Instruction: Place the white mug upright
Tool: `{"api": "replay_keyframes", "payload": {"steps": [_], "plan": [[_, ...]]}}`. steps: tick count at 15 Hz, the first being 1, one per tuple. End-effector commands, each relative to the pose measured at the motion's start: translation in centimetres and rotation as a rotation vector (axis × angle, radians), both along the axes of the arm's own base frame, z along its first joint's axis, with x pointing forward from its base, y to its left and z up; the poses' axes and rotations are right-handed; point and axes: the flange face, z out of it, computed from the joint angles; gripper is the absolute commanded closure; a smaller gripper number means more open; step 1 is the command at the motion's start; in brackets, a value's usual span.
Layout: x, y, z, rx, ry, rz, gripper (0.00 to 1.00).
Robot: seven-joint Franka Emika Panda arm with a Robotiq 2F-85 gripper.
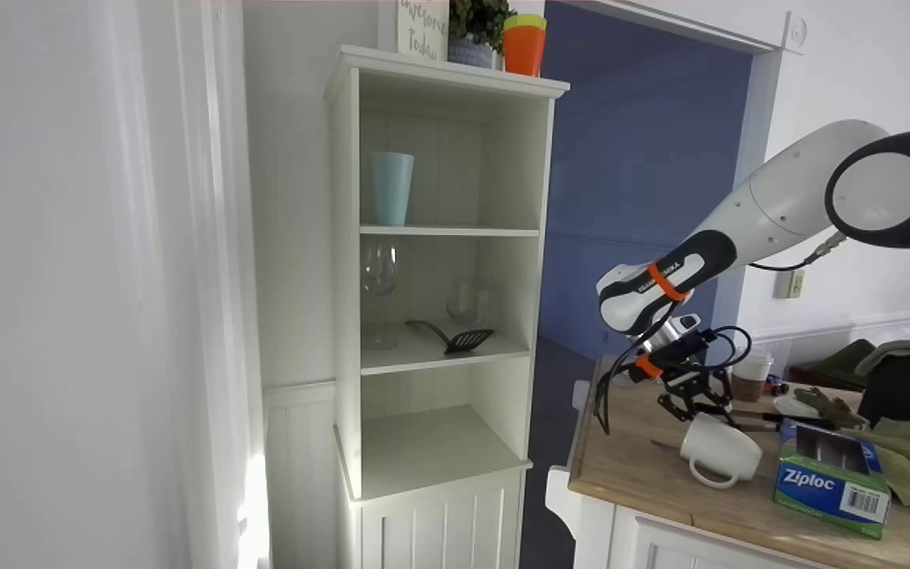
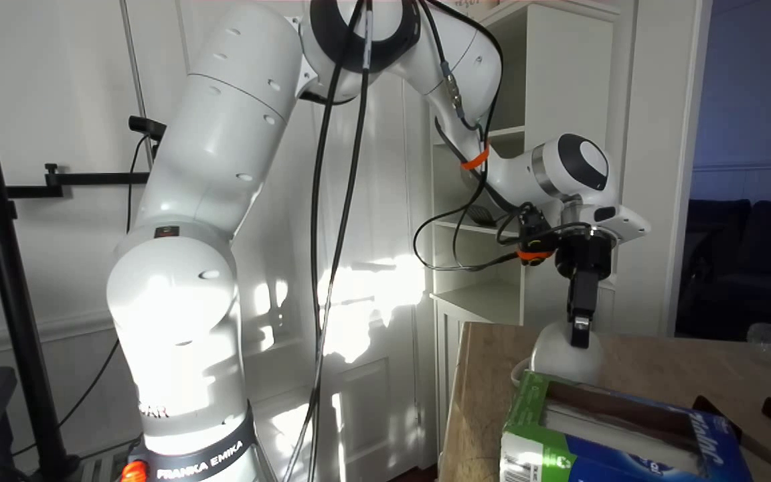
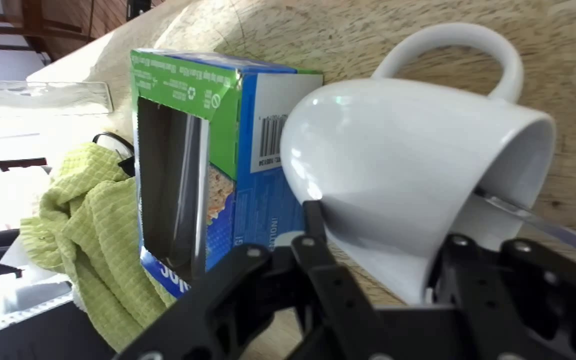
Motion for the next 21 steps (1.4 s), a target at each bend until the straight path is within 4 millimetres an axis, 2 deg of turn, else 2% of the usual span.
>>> {"api": "replay_keyframes", "payload": {"steps": [1,3,9,14,21], "plan": [[0.2,0.0,0.2,-0.002,0.038,-0.029,0.92],[-0.1,0.2,1.0,0.016,0.051,-0.037,1.00],[-0.8,0.6,4.2,0.078,-0.024,-0.035,0.97],[-1.5,-0.5,8.3,0.173,-0.222,0.042,0.97],[-6.9,-2.7,11.1,0.312,-0.381,0.299,0.97]]}}
